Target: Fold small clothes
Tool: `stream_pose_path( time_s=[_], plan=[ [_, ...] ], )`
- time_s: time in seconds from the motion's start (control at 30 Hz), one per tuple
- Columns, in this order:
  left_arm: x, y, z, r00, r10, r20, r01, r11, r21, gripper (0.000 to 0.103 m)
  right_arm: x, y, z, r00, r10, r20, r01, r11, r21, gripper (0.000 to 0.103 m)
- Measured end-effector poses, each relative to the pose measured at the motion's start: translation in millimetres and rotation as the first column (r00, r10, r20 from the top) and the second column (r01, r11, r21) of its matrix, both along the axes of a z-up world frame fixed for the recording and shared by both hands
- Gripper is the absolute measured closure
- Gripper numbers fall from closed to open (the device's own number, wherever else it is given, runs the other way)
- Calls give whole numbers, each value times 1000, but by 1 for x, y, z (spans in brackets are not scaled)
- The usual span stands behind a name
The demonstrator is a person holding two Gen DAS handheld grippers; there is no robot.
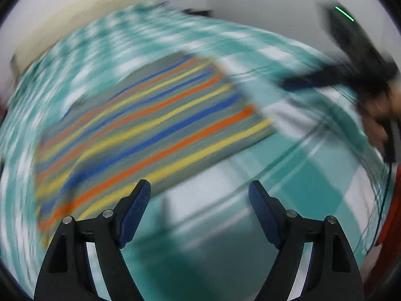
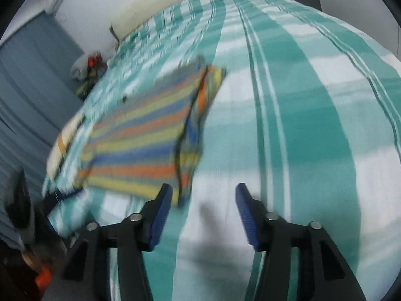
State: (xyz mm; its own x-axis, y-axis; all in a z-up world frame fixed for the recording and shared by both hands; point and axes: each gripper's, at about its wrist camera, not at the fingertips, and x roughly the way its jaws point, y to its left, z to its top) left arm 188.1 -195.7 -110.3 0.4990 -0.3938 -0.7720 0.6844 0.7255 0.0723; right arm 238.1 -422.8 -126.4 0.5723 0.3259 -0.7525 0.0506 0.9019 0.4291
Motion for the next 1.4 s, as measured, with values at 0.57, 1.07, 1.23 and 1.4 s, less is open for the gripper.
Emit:
stream_pose_path(
  time_s=[0.57,1.07,1.23,1.4],
  plan=[
    [47,-84,-16,996,42,-73,-50,992,-118,95,213,-6,-33,986,99,-130,-70,975,210,94],
    [66,159,26,851,419,-316,-522,743,-420,96,230,162,53,969,238,66,-247,947,207,94],
    [70,213,0,772,522,-362,-633,678,-374,96,260,255,33,948,315,40,-316,922,225,94],
    [80,240,-32,717,572,-400,-692,654,-305,83,276,323,-10,927,376,-15,-360,898,252,86]
  ],
)
